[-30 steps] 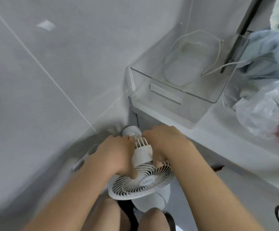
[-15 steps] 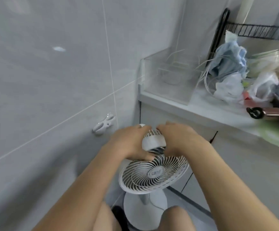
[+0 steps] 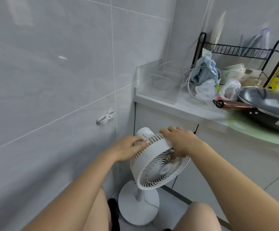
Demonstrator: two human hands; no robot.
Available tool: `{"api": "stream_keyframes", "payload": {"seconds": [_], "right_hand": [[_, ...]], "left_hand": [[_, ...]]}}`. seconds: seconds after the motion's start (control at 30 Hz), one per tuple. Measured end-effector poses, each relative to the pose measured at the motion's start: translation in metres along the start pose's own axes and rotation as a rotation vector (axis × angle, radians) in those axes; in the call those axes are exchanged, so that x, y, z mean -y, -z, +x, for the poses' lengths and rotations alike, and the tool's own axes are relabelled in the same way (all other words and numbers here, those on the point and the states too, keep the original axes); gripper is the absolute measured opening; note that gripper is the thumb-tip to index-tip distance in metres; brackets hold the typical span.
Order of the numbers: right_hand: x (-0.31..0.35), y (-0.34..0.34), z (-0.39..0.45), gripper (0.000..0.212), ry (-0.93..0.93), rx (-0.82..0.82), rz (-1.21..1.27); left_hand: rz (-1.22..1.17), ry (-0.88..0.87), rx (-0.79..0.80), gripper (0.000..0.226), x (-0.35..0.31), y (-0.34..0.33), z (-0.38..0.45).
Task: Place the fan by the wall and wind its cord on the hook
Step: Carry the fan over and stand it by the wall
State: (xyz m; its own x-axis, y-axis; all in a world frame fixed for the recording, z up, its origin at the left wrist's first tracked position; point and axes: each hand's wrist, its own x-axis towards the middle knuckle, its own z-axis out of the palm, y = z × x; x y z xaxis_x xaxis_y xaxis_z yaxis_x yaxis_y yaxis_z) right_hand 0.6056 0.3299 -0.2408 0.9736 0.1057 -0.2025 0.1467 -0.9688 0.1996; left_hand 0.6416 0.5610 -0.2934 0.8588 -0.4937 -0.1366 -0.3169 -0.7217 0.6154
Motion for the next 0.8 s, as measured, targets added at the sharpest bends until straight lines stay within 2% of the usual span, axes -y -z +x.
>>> {"api": "stream_keyframes", "payload": {"seconds": [0.1, 0.13, 0.3, 0.43, 0.57, 0.7, 0.8], "right_hand": [[-0.017, 0.008, -0.001, 0.102, -0.079, 0.062, 0.018], [-0.022, 0.012, 0.001, 0.099, -0.102, 0.069, 0.031], [-0.022, 0.012, 0.002, 0.102, -0.083, 0.292, 0.287], [-0.024, 0.017, 0.004, 0.097, -0.121, 0.277, 0.497], [0.000, -0.001, 0.018, 0.095, -0.283, 0.145, 0.342], [0.036, -0.018, 0.039, 0.113, -0.297, 0.172, 0.259], [0.049, -0.027, 0.052, 0.124, -0.276, 0.197, 0.162]], "left_hand": [[-0.024, 0.034, 0.164, 0.066, -0.001, -0.014, -0.003], [-0.052, -0.005, 0.163, 0.064, -0.004, -0.021, -0.003], [-0.124, -0.044, 0.109, 0.080, 0.016, -0.047, -0.012], [-0.043, -0.021, 0.072, 0.089, 0.015, -0.059, -0.011], [0.022, -0.015, 0.035, 0.088, 0.005, -0.078, -0.016], [0.086, -0.038, -0.017, 0.081, -0.010, -0.098, -0.033], [0.031, -0.093, 0.050, 0.073, 0.006, -0.097, -0.038]]}}
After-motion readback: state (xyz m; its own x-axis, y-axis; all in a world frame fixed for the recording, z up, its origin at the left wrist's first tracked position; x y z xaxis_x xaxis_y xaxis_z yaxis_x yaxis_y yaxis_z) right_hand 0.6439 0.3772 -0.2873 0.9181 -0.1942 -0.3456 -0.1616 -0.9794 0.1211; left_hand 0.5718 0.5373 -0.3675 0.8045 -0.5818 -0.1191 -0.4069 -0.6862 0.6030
